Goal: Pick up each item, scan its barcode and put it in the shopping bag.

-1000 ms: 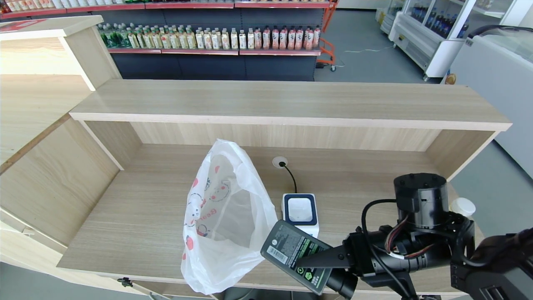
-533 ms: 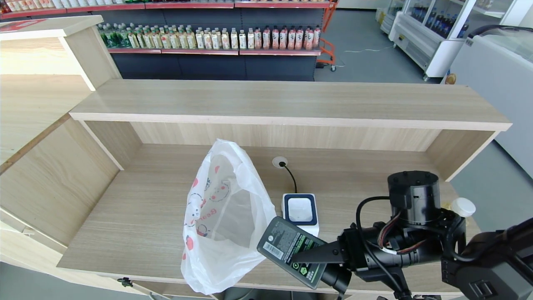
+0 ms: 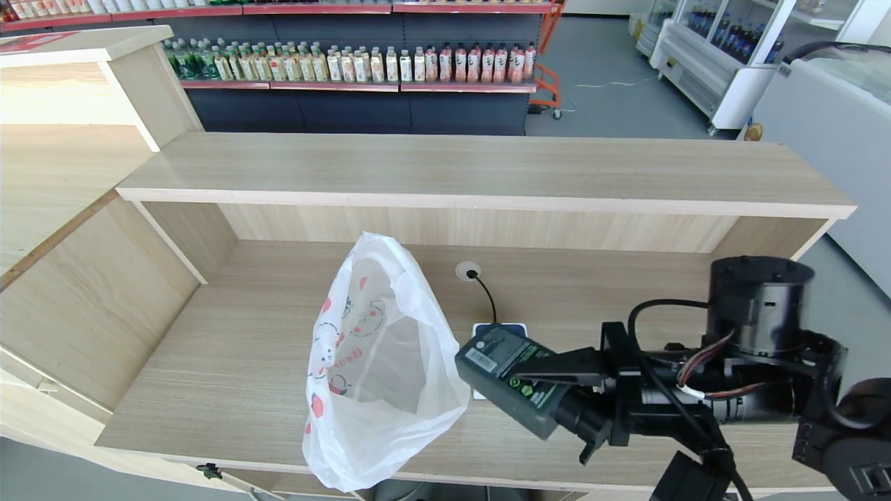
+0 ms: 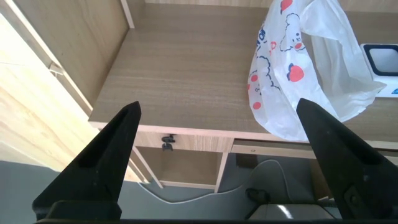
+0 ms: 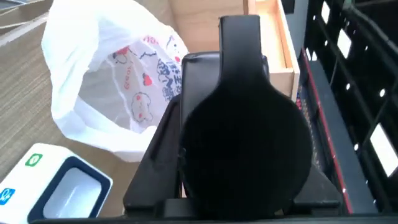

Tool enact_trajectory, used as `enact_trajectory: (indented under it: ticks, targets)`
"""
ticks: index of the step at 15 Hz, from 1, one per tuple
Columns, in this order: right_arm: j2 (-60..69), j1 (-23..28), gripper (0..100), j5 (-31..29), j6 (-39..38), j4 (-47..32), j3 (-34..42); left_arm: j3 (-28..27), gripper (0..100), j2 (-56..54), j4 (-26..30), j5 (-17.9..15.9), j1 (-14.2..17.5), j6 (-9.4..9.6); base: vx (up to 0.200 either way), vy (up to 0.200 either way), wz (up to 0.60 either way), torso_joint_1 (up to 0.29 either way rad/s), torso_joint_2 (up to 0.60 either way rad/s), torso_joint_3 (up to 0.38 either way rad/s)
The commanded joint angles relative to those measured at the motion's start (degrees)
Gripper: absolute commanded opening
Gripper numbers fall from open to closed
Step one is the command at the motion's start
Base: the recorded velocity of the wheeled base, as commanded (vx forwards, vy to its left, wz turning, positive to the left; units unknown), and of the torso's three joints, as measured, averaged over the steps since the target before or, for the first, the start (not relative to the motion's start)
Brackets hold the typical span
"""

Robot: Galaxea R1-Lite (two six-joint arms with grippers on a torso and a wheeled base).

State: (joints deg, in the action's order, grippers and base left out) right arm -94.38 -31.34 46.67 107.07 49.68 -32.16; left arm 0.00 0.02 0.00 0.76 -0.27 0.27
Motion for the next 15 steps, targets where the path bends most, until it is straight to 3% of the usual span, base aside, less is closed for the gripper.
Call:
enact_trajectory:
  ticks: [1,2,5,6,7,8,9,11,13,15]
  targets:
    - [19.85,6.38,0,-16.52,-24.28,-0.72,5.09,0.0,100,-0.02,0.0,0.04,0.0,0.0,0.0,0.0,0.0,0.0,0.0,0.0]
    - [23.54,8.14,0,-20.56,-41.06,-1.69,9.04,0.0,100,-0.02,0.0,0.04,0.0,0.0,0.0,0.0,0.0,0.0,0.0,0.0]
    - [22.84,16.93,0,-20.83,-63.39,-2.66,9.04,0.0,100,-0.02,0.0,0.04,0.0,0.0,0.0,0.0,0.0,0.0,0.0,0.0]
    - [22.13,17.81,0,-22.58,-76.31,-5.2,9.92,0.0,100,-0.02,0.0,0.04,0.0,0.0,0.0,0.0,0.0,0.0,0.0,0.0]
    - [21.61,17.37,0,-24.08,-84.57,-5.82,10.19,0.0,100,-0.02,0.0,0.04,0.0,0.0,0.0,0.0,0.0,0.0,0.0,0.0]
    - [20.55,15.43,0,-25.66,-99.07,-6.0,10.45,0.0,100,-0.02,0.0,0.04,0.0,0.0,0.0,0.0,0.0,0.0,0.0,0.0]
    - [20.46,14.12,0,-26.8,-107.95,-6.61,10.45,0.0,100,-0.02,0.0,0.04,0.0,0.0,0.0,0.0,0.0,0.0,0.0,0.0]
    - [18.62,14.12,0,-28.21,-122.19,-10.21,10.54,0.0,100,-0.02,0.0,0.04,0.0,0.0,0.0,0.0,0.0,0.0,0.0,0.0]
    - [16.07,14.55,0,-28.21,-129.92,-11.8,10.27,0.0,100,-0.02,0.0,0.04,0.0,0.0,0.0,0.0,0.0,0.0,0.0,0.0]
    - [14.75,14.55,0,-28.21,-132.65,-11.8,10.27,0.0,100,-0.02,0.0,0.04,0.0,0.0,0.0,0.0,0.0,0.0,0.0,0.0]
